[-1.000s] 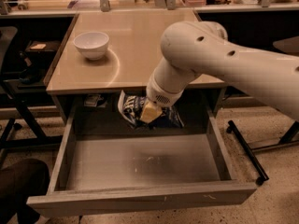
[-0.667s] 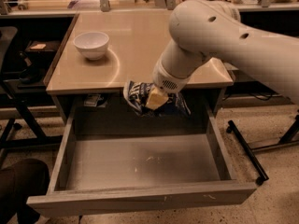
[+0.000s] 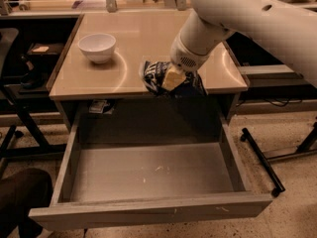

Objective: Pick blue chip bag from top drawer and place on counter

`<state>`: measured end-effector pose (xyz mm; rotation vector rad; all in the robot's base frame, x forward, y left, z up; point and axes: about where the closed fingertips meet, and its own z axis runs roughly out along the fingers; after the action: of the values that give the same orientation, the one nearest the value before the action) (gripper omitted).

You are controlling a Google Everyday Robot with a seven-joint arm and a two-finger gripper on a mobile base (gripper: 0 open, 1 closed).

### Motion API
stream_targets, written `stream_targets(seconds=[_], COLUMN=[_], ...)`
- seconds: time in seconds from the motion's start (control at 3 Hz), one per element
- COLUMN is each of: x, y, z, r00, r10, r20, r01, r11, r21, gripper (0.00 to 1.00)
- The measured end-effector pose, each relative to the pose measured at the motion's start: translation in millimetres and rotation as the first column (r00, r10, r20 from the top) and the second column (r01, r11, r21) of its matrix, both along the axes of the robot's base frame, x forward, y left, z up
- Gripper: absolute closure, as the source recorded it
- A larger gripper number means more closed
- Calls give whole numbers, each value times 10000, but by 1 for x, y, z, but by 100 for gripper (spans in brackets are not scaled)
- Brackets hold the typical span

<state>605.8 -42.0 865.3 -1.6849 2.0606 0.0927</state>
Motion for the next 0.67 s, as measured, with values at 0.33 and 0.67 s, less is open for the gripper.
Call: stream_targets(seconds=[0.33,0.67], x=[42,86], y=[-3,-4], z=[-5,-16], r00=[9996,9992], r10=[130,262], r20=[250,288], r01=[-138,-274], r11=[9994,9988], r21=[323,408], gripper=[100,100])
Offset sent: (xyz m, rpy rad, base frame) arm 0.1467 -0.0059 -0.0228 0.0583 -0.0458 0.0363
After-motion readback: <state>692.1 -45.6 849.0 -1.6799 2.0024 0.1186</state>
